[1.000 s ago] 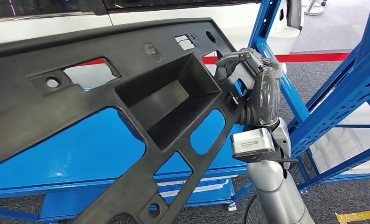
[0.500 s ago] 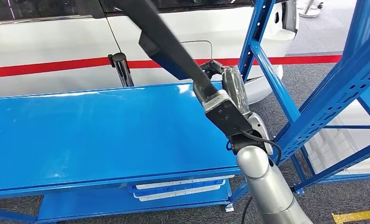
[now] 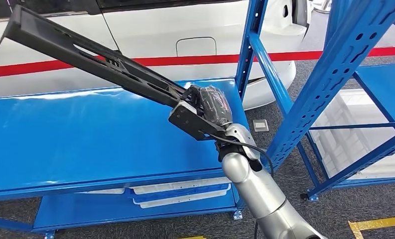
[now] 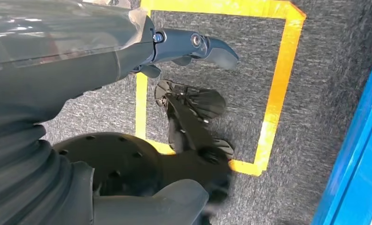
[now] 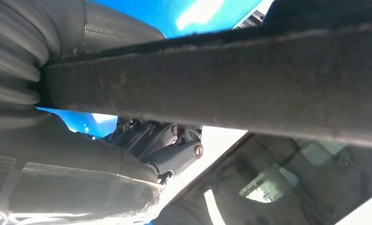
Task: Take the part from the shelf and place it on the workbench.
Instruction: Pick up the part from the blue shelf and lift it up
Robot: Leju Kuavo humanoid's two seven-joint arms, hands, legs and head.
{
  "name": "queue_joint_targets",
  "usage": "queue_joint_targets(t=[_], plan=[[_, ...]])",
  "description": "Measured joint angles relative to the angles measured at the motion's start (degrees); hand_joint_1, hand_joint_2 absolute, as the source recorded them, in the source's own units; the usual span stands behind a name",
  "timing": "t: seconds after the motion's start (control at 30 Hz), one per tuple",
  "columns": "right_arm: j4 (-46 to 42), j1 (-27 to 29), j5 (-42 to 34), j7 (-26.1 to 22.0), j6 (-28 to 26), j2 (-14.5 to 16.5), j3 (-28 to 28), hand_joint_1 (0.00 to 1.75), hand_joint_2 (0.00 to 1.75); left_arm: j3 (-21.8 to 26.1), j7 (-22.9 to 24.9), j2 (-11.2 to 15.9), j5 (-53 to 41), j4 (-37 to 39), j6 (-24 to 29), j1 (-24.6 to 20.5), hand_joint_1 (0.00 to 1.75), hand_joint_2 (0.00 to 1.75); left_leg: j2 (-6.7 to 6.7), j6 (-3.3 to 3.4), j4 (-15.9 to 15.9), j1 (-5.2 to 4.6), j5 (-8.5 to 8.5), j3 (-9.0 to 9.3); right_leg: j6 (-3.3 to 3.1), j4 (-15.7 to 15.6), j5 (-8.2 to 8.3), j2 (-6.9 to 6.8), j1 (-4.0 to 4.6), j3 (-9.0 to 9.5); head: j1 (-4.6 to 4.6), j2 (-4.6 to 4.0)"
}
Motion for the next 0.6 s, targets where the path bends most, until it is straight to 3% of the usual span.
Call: queue_joint_targets(t=[0.07,0.13,0.2,0.27,0.33,0.4,0.43,0.5,0.57,0.6], plan=[[0.8,-0.5,0.2,-0.1,0.0,0.4,-0.1,1.75,1.75,0.1,0.0,0.1,-0.1,0.0,-0.1,-0.1,0.0,1.75,0.15,1.19,-5.5,-0.87,1.43,3.15,0.33,-0.1,0.52,-0.08,0.05,-0.05,0.08,0.01],[1.4,-0.7,0.2,-0.3,0.0,0.8,-0.3,1.75,1.75,0.2,-0.1,0.0,-0.2,0.0,-0.3,-0.1,0.0,1.75,0.25,1.72,-6.3,-1.47,2.08,3.19,1.1,-0.5,1.13,-0.22,-0.17,0.0,0.06,0.0],[1.7,-0.8,0.2,-0.5,0.0,1.0,-0.6,1.75,1.75,0.2,-0.1,0.1,-0.4,0.0,-0.4,0.0,0.0,1.75,0.35,2.0,-7.3,-1.31,3.55,3.05,1.67,-0.3,1.01,-0.29,-0.16,-0.46,0.05,0.0],[1.8,-0.9,0.2,-0.5,0.0,1.0,-1.2,1.75,1.75,0.3,-0.1,0.1,-0.5,0.0,-0.5,0.0,0.0,1.75,0.52,2.17,-8.2,-1.01,5.16,2.45,1.4,3.2,-2.0,-0.29,-0.03,-2.05,0.18,0.0],[2.0,-0.9,0.1,-0.5,0.0,1.0,-1.6,1.75,1.75,0.3,-0.2,0.0,-0.5,0.0,-0.6,0.0,0.0,1.75,0.59,2.25,-8.2,-1.09,6.16,1.18,1.09,10.6,-6.64,-0.29,-0.19,-4.34,0.28,0.0],[2.3,-0.8,0.1,-0.5,0.0,0.9,-1.8,1.75,1.75,0.3,-0.2,0.0,-0.5,0.0,-0.6,0.1,0.0,1.75,0.65,2.1,-8.1,-1.1,7.04,-0.11,1.72,15.2,-8.69,-0.3,-0.36,-4.7,0.33,0.01],[2.3,-0.8,0.1,-0.5,0.0,0.9,-1.9,1.75,1.75,0.3,-0.2,0.0,-0.5,0.0,-0.6,0.1,0.0,1.75,0.67,1.98,-8.1,-1.09,7.44,-0.67,2.28,14.3,-8.33,-0.32,-0.43,-3.18,0.37,0.01],[2.4,-0.9,0.1,-0.6,0.1,0.9,-1.9,1.75,1.75,0.3,-0.2,0.0,-0.5,0.0,-0.7,0.1,0.0,1.75,0.67,1.62,-7.8,-1.08,8.06,-1.54,3.11,6.7,-6.71,-0.4,-0.56,2.63,0.4,0.01],[2.4,-1.2,-0.2,-0.8,0.2,1.0,-2.0,1.75,1.75,0.3,-0.2,0.0,-0.5,0.0,-0.9,0.1,0.0,1.75,0.66,1.1,-7.4,-1.2,8.52,-2.2,2.8,0.0,-6.0,-0.43,-0.32,7.32,0.33,0.0],[2.4,-1.3,-0.4,-1.1,0.3,0.9,-2.0,1.75,1.75,0.3,-0.2,0.0,-0.6,0.0,-1.0,0.1,0.0,1.75,0.66,0.83,-7.2,-1.28,8.69,-2.41,2.39,-1.4,-6.11,-0.41,-0.18,8.06,0.38,-0.01]])
